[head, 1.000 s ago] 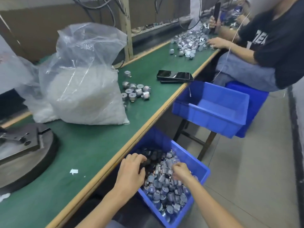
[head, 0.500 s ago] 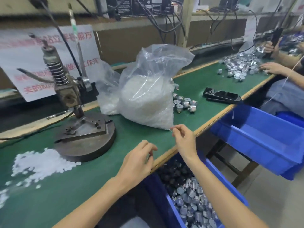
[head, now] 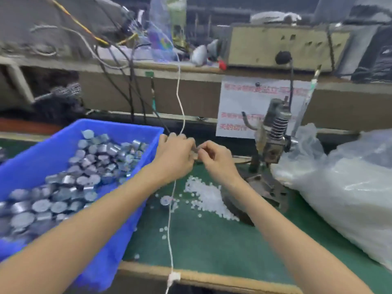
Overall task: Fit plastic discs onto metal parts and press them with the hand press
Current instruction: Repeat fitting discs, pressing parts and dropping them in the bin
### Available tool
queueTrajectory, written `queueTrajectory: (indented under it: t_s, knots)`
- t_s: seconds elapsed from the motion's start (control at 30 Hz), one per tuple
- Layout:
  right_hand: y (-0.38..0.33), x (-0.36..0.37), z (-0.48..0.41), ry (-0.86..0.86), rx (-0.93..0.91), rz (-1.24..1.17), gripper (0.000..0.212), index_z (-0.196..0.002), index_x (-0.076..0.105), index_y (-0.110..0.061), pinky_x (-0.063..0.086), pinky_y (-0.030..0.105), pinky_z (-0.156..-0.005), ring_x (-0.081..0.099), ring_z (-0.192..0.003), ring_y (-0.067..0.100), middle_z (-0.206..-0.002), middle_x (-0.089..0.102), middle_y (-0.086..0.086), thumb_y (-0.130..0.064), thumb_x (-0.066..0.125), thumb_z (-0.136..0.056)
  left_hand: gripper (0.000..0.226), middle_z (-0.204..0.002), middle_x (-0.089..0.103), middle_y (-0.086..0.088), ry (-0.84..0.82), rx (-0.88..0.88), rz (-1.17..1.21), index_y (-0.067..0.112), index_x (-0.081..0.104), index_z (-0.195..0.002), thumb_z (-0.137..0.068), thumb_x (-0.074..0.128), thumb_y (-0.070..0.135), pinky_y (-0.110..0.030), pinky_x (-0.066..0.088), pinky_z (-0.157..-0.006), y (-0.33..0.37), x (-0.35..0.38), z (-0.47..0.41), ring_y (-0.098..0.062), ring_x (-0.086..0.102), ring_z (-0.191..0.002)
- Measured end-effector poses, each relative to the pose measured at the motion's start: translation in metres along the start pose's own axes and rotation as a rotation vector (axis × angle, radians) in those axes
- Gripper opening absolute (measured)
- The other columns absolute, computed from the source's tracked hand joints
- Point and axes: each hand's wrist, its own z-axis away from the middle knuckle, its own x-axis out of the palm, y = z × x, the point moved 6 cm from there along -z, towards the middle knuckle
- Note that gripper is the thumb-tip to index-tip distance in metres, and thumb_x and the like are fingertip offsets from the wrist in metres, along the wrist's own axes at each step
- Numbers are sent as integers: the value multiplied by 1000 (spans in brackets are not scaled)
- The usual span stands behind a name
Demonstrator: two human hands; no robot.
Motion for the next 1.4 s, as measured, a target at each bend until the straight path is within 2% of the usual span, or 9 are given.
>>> queueTrajectory:
  t_s: [0.23, 0.47, 0.57, 0.67, 0.8, 0.97, 1.1, 1.27, 1.4]
  knots:
    - [-75, 133, -60, -376, -204, 130, 13, -88, 64, -2, 38, 32, -69, 50, -73, 21, -76, 61, 6, -6, 52, -85, 23, -113, 58, -7, -159, -265, -150, 15, 54, -108, -86, 49, 17, -37, 30, -89, -140, -14, 29, -29, 49, -112]
    - [-72, 232, -68, -886, -160, 478, 25, -100, 65, 2, 52, 40, -83, 61, -96, 32, -101, 67, 17, -15, 53, -86, 41, -121, 56, -6, -735, -414, -206, 25, 50, -125, -85, 54, 19, -36, 40, -96, -238, 45, 88, -26, 50, -113]
    - [-68, 253, -71, -983, -121, 532, 21, -88, 65, 1, 50, 35, -67, 61, -81, 30, -85, 66, 15, -16, 53, -85, 38, -116, 61, -7, -807, -371, -164, 17, 57, -118, -82, 61, 27, -33, 48, -83, -245, 64, 94, -26, 57, -106]
    - [-66, 271, -71, -998, -125, 575, 27, -59, 47, -10, 35, 27, -49, 47, -62, 24, -59, 48, 5, -14, 53, -85, 33, -115, 62, -13, -798, -373, -118, 9, 61, -115, -84, 58, 21, -35, 50, -87, -247, 81, 91, -29, 60, -103]
    - [-52, 285, -68, -1073, -75, 599, 20, -68, 50, -6, 37, 25, -47, 49, -52, 17, -63, 54, 7, -10, 48, -88, 35, -124, 55, -15, -706, -470, -147, 8, 56, -121, -87, 53, 17, -35, 46, -91, -249, 94, 87, -30, 55, -114]
    - [-48, 280, -72, -1030, -40, 511, 21, -100, 63, -2, 52, 33, -64, 60, -66, 24, -82, 65, 12, -16, 53, -87, 20, -109, 63, -14, -476, -605, 142, 7, 63, -101, -82, 56, 8, -29, 45, -75, -254, 81, 80, -28, 60, -102]
    - [-61, 269, -74, -949, -42, 323, 15, -101, 54, -7, 43, 24, -52, 56, -72, 23, -85, 58, 8, -13, 54, -87, 16, -82, 57, -2, -135, -821, 627, 16, 57, -87, -78, 69, 11, -23, 39, -66, -251, 45, 68, -19, 54, -82]
    - [-78, 206, -81, -529, -102, 34, 23, -109, 53, -17, 38, 25, -66, 55, -83, 18, -82, 59, -5, -21, 57, -87, 23, -80, 62, -12, 120, -882, 1435, 3, 52, -101, -83, 66, 3, -23, 53, -65, -206, 8, 61, -17, 61, -69]
    - [-66, 130, -57, -291, -72, -221, 13, -84, 57, -32, 51, 30, -60, 63, -64, 17, -70, 63, -8, -39, 60, -74, 11, -84, 62, -2, 68, -696, 1316, 11, 55, -88, -88, 62, 18, -25, 48, -68, -140, -8, 47, -13, 62, -75]
